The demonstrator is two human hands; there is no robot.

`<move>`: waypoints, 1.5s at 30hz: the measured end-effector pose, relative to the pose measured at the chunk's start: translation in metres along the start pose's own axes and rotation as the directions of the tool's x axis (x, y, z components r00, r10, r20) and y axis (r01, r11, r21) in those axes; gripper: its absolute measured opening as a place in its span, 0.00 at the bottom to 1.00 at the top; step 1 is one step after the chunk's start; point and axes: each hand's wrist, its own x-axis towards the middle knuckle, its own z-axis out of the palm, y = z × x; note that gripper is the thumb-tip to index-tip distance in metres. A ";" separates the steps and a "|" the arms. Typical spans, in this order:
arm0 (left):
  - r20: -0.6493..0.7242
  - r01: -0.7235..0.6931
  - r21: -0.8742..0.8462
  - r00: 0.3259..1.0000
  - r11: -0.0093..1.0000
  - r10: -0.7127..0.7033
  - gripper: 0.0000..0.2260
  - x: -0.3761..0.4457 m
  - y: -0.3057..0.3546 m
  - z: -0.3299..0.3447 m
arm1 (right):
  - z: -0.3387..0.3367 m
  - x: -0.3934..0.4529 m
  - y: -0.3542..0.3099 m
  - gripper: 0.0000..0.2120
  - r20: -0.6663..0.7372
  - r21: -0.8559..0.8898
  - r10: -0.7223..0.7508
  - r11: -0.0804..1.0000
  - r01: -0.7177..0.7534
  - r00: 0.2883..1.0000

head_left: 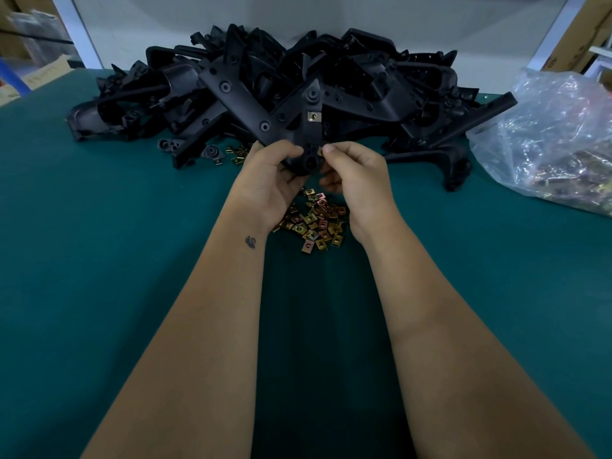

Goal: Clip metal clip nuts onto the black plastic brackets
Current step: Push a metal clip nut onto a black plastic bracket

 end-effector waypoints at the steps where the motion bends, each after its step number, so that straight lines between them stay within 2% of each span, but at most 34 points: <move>1: 0.004 -0.004 0.008 1.000 1.000 0.004 0.09 0.000 0.000 0.000 | 0.000 0.000 0.000 0.10 0.000 0.008 0.002 1.000 -0.002 1.000; 6: 0.027 -0.003 0.051 1.000 0.999 0.002 0.11 -0.002 0.000 0.001 | 0.000 0.001 -0.001 0.07 0.013 0.096 0.037 0.995 -0.038 0.999; 10: 0.110 -0.015 0.123 0.994 0.992 0.001 0.16 -0.006 0.003 0.000 | -0.002 0.002 0.001 0.08 0.019 0.189 0.055 0.980 -0.058 0.998; 14: 0.128 -0.051 0.221 0.992 0.974 0.023 0.22 -0.009 0.003 0.001 | -0.003 0.001 0.002 0.10 0.003 0.214 0.057 0.975 -0.056 0.998; 18: 0.125 -0.092 0.305 0.991 0.948 0.056 0.22 -0.012 0.003 0.004 | -0.002 0.000 0.002 0.10 -0.030 0.236 0.065 0.970 -0.056 0.997; 22: 0.136 -0.105 0.320 0.989 0.942 0.064 0.22 -0.013 0.002 0.004 | 0.000 -0.001 0.002 0.10 -0.040 0.285 0.083 0.956 -0.068 0.996; 25: 0.144 -0.112 0.328 0.987 0.938 0.068 0.21 -0.012 0.002 0.003 | 0.002 -0.001 0.002 0.11 -0.060 0.244 0.081 0.968 -0.064 0.995; 30: 0.137 -0.119 0.371 0.988 0.921 0.072 0.21 -0.009 0.000 0.003 | 0.004 -0.001 0.004 0.08 -0.132 -0.007 -0.008 1.000 0.007 0.991; 35: 0.160 -0.110 0.329 0.985 0.938 0.060 0.21 -0.010 0.001 0.000 | 0.003 0.000 -0.001 0.10 -0.073 0.068 0.030 0.997 -0.025 0.997; 42: 0.154 -0.118 0.347 0.986 0.930 0.068 0.20 -0.012 0.001 -0.001 | 0.005 -0.003 -0.002 0.11 -0.065 -0.022 0.020 1.000 -0.022 0.998; 45: 0.163 -0.101 0.323 0.985 0.941 0.050 0.20 -0.013 0.002 -0.002 | 0.003 -0.004 -0.004 0.12 0.008 0.054 0.035 0.998 -0.035 0.999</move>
